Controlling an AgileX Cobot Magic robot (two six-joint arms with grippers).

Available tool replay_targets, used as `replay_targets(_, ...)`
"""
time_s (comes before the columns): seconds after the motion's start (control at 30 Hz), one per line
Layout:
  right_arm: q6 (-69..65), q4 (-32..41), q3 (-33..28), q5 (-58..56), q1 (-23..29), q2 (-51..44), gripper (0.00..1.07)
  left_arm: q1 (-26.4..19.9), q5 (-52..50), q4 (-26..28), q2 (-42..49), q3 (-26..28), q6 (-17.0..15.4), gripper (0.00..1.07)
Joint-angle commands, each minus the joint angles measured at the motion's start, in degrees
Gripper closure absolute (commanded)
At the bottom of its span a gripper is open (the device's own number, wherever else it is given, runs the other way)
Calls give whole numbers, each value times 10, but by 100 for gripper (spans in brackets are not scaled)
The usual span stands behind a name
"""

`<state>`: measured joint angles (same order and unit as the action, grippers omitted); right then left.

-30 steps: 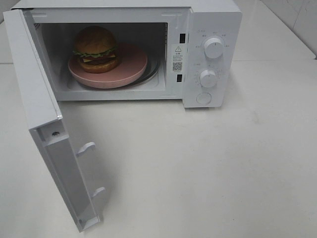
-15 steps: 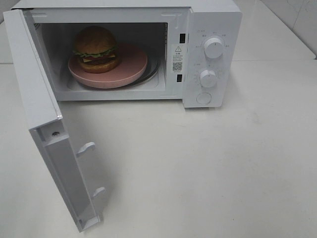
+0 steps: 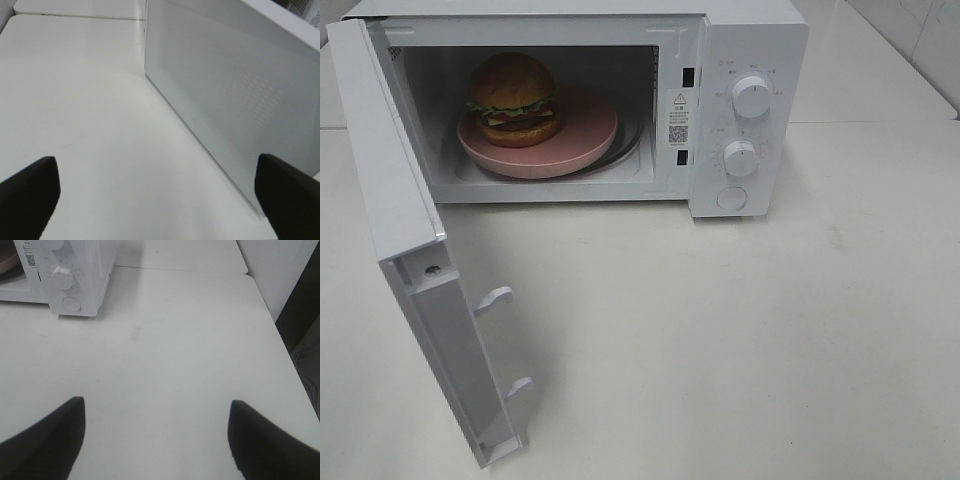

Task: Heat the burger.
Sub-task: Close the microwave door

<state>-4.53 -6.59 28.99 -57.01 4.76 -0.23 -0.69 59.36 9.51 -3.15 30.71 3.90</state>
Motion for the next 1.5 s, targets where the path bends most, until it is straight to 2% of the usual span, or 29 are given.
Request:
replay_targets(0.03, 2, 1, -2, -1, -4, -15, 31, 1, -42, 1, -22, 10, 2, 9)
replay_targets(0.17, 2, 1, -2, -1, -4, -15, 31, 1, -66, -5, -50, 10, 2, 15)
replay_targets(0.2, 2, 1, -2, -1, -4, -15, 31, 1, -81, -9, -73, 10, 2, 24)
replay_targets(0.23, 2, 1, -2, -1, -4, -15, 31, 1, -95, -11, -94, 10, 2, 38)
replay_targets(0.27, 2, 1, -2, -1, -4, -15, 31, 1, -95, -11, -94, 10, 2, 38)
replay_targets(0.3, 2, 1, -2, -1, -4, -15, 31, 1, -101, -11, -105, 10, 2, 46)
replay_targets(0.33, 2, 1, -2, -1, -4, -15, 31, 1, -109, -11, -126, 10, 2, 59)
replay_targets(0.37, 2, 1, -2, -1, -4, -15, 31, 1, -109, -11, -126, 10, 2, 59)
replay_targets(0.4, 2, 1, -2, -1, -4, -15, 31, 1, -113, -11, -149, 10, 2, 71)
replay_targets(0.43, 2, 1, -2, -1, -4, -15, 31, 1, -113, -11, -149, 10, 2, 71)
replay_targets(0.47, 2, 1, -2, -1, -4, -15, 31, 1, -115, -11, -161, 10, 2, 77)
replay_targets(0.5, 2, 1, -2, -1, -4, -15, 31, 1, -124, -13, -183, 10, 2, 91)
replay_targets(0.53, 2, 1, -2, -1, -4, -15, 31, 1, -124, -13, -183, 10, 2, 91)
replay_targets(0.6, 2, 1, -2, -1, -4, -15, 31, 1, -137, -17, -217, 10, 2, 107)
replay_targets(0.83, 2, 1, -2, -1, -4, -15, 31, 1, -241, -17, -265, 1, 7, 107)
replay_targets(0.9, 2, 1, -2, -1, -4, -15, 31, 1, -305, -17, -280, -21, 10, 107)
replay_targets(0.93, 2, 1, -2, -1, -4, -15, 31, 1, -305, -17, -280, -21, 10, 107)
replay_targets(1.1, 2, 1, -2, -1, -4, -15, 31, 1, -453, -15, -312, -89, 11, 107)
replay_targets(1.13, 2, 1, -2, -1, -4, -15, 31, 1, -453, -15, -312, -89, 11, 107)
replay_targets(1.17, 2, 1, -2, -1, -4, -15, 31, 1, -515, -15, -325, -115, 11, 107)
replay_targets(1.2, 2, 1, -2, -1, -4, -15, 31, 1, -515, -15, -325, -115, 11, 107)
replay_targets(1.27, 2, 1, -2, -1, -4, -15, 31, 1, -606, -15, -348, -150, 10, 107)
replay_targets(1.3, 2, 1, -2, -1, -4, -15, 31, 1, -606, -15, -348, -150, 10, 107)
replay_targets(1.33, 2, 1, -2, -1, -4, -15, 31, 1, -665, -15, -363, -169, 9, 107)
replay_targets(1.37, 2, 1, -2, -1, -4, -15, 31, 1, -665, -15, -363, -169, 9, 107)
replay_targets(1.4, 2, 1, -2, -1, -4, -15, 31, 1, -718, -15, -380, -183, 9, 107)
replay_targets(1.47, 2, 1, -2, -1, -4, -15, 31, 1, -746, -17, -390, -189, 9, 107)
replay_targets(1.5, 2, 1, -2, -1, -4, -15, 31, 1, -791, -24, -410, -197, 8, 107)
